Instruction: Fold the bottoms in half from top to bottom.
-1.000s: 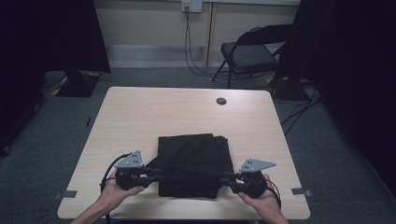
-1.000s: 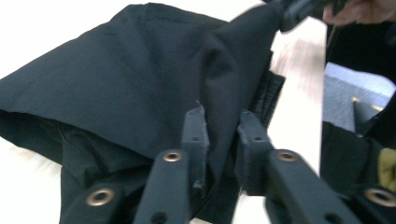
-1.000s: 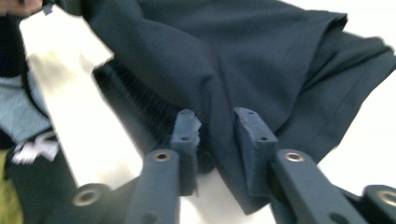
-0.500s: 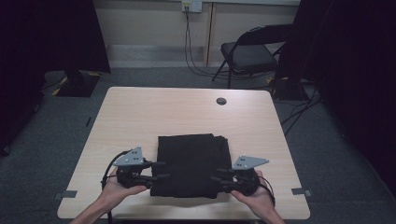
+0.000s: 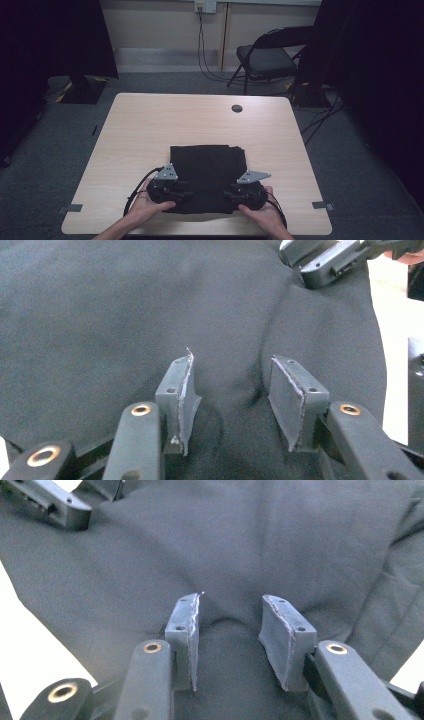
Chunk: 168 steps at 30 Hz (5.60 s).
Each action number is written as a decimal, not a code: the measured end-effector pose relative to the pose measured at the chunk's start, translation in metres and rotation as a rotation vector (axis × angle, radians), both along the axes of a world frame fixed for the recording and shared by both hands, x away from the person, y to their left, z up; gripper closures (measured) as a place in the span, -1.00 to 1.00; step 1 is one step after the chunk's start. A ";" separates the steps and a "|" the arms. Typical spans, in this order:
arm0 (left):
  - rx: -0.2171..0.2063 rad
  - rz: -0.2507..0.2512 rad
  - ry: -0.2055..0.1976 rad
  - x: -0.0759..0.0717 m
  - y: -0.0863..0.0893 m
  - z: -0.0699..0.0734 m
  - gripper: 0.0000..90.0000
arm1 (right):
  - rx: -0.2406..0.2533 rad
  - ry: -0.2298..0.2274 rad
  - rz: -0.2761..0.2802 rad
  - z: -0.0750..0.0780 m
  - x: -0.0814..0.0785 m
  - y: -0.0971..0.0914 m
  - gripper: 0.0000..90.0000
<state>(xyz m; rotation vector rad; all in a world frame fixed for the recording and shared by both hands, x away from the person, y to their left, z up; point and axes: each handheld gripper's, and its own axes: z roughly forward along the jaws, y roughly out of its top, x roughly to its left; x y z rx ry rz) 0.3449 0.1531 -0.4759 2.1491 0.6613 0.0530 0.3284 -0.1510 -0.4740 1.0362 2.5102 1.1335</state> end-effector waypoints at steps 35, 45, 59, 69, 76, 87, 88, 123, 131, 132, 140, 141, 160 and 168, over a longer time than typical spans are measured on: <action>0.090 -0.030 0.020 0.024 -0.035 -0.005 0.38 | -0.025 0.007 -0.025 -0.010 0.039 0.007 0.63; 0.039 -0.069 0.007 0.036 -0.047 -0.013 0.43 | 0.001 -0.028 -0.051 0.010 0.052 0.016 0.23; 0.020 -0.041 0.012 0.034 -0.046 -0.015 0.45 | 0.053 0.044 0.062 -0.001 0.134 0.072 -0.47; 0.022 -0.045 0.016 0.035 -0.045 -0.015 0.45 | -0.027 0.078 0.100 -0.013 0.135 0.068 -0.46; 0.023 -0.048 -0.004 0.033 -0.045 -0.016 0.45 | -0.019 0.070 0.112 -0.016 0.135 0.066 -0.43; 0.035 -0.032 -0.051 0.026 -0.046 -0.017 0.45 | 0.054 0.185 0.203 -0.013 0.132 0.059 0.48; 0.034 -0.033 -0.055 0.026 -0.046 -0.017 0.45 | 0.060 0.189 0.206 -0.013 0.131 0.058 0.52; 0.002 -0.015 -0.122 0.019 -0.029 0.016 0.04 | 0.228 0.182 0.198 0.018 0.120 0.044 0.73; -0.039 -0.151 -0.066 -0.029 -0.021 0.032 -0.02 | 0.207 0.162 0.198 0.027 0.125 0.051 0.73; -0.035 -0.169 -0.050 -0.035 -0.023 0.030 -0.02 | 0.205 0.158 0.197 0.028 0.126 0.052 0.73; 0.070 -0.205 -0.036 -0.034 -0.037 0.005 -0.05 | 0.186 0.154 0.191 0.027 0.128 0.057 0.73; 0.070 -0.193 -0.047 -0.028 -0.039 0.002 -0.04 | 0.181 0.151 0.182 0.025 0.130 0.057 0.73; 0.075 -0.066 -0.136 -0.009 -0.041 -0.009 0.01 | 0.198 0.049 0.212 0.062 0.113 0.068 0.73; 0.091 -0.057 -0.163 -0.006 -0.039 -0.010 0.01 | 0.182 0.009 0.302 0.070 0.065 0.067 0.72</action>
